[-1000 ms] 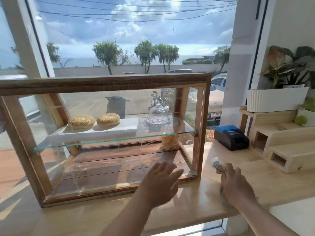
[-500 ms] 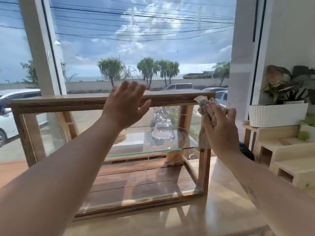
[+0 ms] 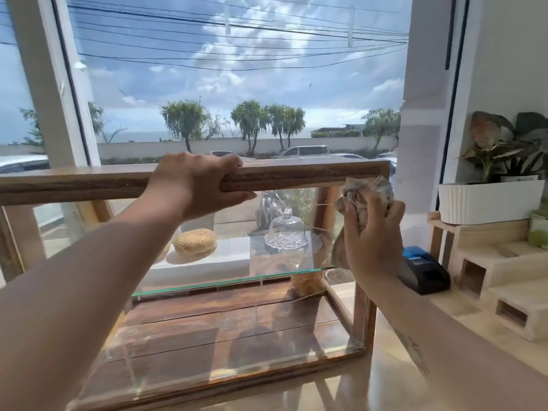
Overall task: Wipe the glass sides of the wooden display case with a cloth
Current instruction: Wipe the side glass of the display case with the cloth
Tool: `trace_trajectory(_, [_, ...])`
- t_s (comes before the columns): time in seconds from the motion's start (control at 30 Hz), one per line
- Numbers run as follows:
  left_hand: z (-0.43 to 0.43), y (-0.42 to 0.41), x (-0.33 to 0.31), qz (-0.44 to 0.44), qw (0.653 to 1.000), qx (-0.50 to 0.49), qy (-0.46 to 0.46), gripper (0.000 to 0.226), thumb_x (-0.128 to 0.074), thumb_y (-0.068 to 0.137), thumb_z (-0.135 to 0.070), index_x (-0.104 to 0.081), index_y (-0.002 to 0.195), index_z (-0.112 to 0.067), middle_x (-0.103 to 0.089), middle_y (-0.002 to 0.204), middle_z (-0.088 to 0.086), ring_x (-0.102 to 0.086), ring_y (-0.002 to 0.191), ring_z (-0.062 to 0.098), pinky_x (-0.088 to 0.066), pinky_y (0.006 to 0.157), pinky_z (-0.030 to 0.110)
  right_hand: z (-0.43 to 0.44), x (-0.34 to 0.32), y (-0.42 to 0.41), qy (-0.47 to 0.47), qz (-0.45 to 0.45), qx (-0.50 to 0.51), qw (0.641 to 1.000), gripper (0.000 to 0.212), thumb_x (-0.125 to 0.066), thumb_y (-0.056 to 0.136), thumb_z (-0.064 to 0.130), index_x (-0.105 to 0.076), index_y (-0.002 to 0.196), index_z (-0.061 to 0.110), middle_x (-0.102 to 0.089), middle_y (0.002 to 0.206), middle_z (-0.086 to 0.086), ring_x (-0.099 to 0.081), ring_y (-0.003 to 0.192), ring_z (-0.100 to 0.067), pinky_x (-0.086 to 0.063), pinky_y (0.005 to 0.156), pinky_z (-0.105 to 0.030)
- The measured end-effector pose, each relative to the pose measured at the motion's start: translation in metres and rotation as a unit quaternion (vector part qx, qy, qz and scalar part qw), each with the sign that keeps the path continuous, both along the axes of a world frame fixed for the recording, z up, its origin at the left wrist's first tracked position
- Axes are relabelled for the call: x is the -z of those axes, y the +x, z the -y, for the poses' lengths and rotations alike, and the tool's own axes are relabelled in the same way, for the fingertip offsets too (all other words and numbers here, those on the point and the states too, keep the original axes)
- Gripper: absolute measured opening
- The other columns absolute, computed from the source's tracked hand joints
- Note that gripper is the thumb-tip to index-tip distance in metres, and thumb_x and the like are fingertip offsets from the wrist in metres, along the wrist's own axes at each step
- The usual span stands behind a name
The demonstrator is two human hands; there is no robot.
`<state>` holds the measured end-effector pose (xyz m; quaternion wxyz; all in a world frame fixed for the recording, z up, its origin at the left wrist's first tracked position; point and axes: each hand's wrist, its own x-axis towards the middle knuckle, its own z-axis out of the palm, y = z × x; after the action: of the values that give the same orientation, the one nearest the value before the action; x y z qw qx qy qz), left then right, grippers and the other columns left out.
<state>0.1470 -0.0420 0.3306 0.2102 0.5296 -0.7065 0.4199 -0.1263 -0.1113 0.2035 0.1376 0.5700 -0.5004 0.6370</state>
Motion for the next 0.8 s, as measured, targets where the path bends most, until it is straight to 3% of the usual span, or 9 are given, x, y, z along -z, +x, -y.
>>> trace_trajectory(0.13, [-0.003, -0.003, 0.000, -0.002, 1.000, -0.001, -0.007, 0.088, -0.012, 0.061, -0.088, -0.052, 0.124, -0.042, -0.072, 0.098, -0.006, -0.066, 0.081, 0.026, -0.038, 0.061, 0.029, 0.005, 0.001, 0.013, -0.038, 0.028, -0.006, 0.999, 0.036, -0.056, 0.100, 0.039, -0.042, 0.129, 0.024, -0.046, 0.121, -0.017, -0.058, 0.101, -0.030, -0.059, 0.068, -0.038])
trace_trajectory(0.27, [-0.002, -0.002, 0.001, 0.003, 1.000, 0.001, -0.014, 0.085, -0.012, 0.063, -0.088, -0.051, 0.122, -0.042, -0.071, 0.096, -0.008, -0.066, 0.078, 0.024, -0.037, 0.060, 0.028, 0.010, 0.002, 0.030, -0.067, 0.052, -0.016, 0.996, 0.040, -0.052, 0.101, 0.035, -0.045, 0.132, 0.011, -0.049, 0.126, -0.018, -0.054, 0.111, -0.031, -0.055, 0.087, -0.043])
trace_trajectory(0.43, [0.001, -0.001, 0.002, 0.015, 1.000, -0.006, -0.020, 0.082, -0.012, 0.066, -0.088, -0.052, 0.119, -0.040, -0.071, 0.090, -0.007, -0.066, 0.075, 0.024, -0.041, 0.060, 0.028, 0.008, 0.000, 0.055, -0.115, 0.010, 0.016, 0.993, 0.030, -0.053, 0.099, 0.028, -0.043, 0.125, 0.017, -0.052, 0.125, -0.020, -0.049, 0.109, -0.031, -0.049, 0.087, -0.042])
trace_trajectory(0.53, [0.001, -0.001, 0.001, 0.022, 0.999, -0.008, -0.024, 0.081, -0.011, 0.068, -0.087, -0.053, 0.116, -0.036, -0.070, 0.083, -0.007, -0.065, 0.071, 0.024, -0.047, 0.063, 0.030, 0.006, 0.004, 0.067, -0.134, -0.049, 0.014, 0.990, 0.040, -0.061, 0.096, 0.027, -0.044, 0.131, 0.020, -0.053, 0.124, -0.015, -0.051, 0.104, -0.029, -0.052, 0.080, -0.042])
trace_trajectory(0.6, [0.001, -0.002, 0.001, 0.024, 0.999, -0.009, -0.021, 0.083, -0.009, 0.068, -0.086, -0.052, 0.117, -0.035, -0.069, 0.084, -0.008, -0.064, 0.070, 0.022, -0.049, 0.063, 0.030, 0.007, 0.011, 0.069, -0.150, -0.096, -0.013, 0.984, 0.051, -0.068, 0.093, 0.028, -0.042, 0.136, 0.018, -0.057, 0.126, -0.013, -0.054, 0.106, -0.030, -0.052, 0.084, -0.041])
trace_trajectory(0.7, [0.001, 0.000, 0.002, 0.026, 0.999, -0.013, -0.026, 0.083, -0.008, 0.069, -0.086, -0.051, 0.118, -0.034, -0.069, 0.086, -0.010, -0.064, 0.071, 0.021, -0.049, 0.065, 0.030, 0.008, 0.018, 0.054, -0.162, -0.134, -0.039, 0.977, 0.051, -0.062, 0.094, 0.029, -0.041, 0.137, 0.014, -0.057, 0.125, -0.015, -0.053, 0.110, -0.030, -0.049, 0.090, -0.041])
trace_trajectory(0.8, [0.002, 0.000, 0.002, 0.026, 0.999, -0.013, -0.024, 0.081, -0.010, 0.069, -0.087, -0.050, 0.117, -0.035, -0.070, 0.087, -0.009, -0.064, 0.072, 0.022, -0.047, 0.064, 0.029, 0.011, 0.020, 0.033, -0.146, -0.115, -0.020, 0.982, 0.048, -0.063, 0.090, 0.029, -0.043, 0.130, 0.012, -0.052, 0.127, -0.021, -0.048, 0.115, -0.032, -0.050, 0.094, -0.045])
